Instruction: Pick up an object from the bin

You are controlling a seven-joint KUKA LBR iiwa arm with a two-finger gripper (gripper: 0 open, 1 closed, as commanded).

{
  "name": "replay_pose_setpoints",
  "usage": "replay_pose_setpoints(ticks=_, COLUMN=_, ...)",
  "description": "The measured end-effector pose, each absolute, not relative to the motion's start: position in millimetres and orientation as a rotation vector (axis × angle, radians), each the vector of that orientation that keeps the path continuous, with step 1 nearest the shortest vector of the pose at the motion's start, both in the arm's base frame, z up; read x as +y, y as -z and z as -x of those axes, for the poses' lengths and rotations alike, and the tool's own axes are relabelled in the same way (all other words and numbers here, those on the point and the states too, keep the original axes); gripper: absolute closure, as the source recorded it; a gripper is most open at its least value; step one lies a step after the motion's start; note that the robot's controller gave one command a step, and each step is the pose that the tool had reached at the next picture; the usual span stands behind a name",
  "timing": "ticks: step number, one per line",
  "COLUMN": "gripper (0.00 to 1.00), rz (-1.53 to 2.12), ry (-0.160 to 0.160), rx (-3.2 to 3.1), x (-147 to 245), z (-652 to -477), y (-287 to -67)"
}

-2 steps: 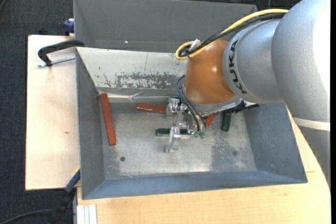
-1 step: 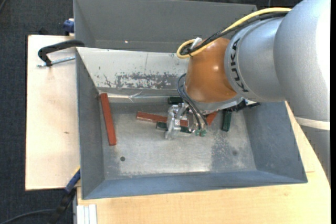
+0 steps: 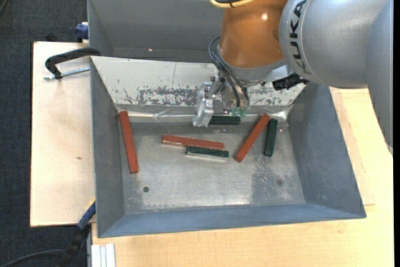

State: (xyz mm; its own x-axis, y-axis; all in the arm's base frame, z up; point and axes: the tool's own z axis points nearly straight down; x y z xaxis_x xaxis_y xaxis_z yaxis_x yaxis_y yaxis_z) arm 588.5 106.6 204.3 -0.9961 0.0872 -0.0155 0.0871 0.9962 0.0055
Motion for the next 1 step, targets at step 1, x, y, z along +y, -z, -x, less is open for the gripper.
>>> replay_pose_setpoints(ticks=1, gripper=1.0, rz=0.204, ry=0.0, rx=3.136, x=69.6, z=-566.0, y=-162.4)
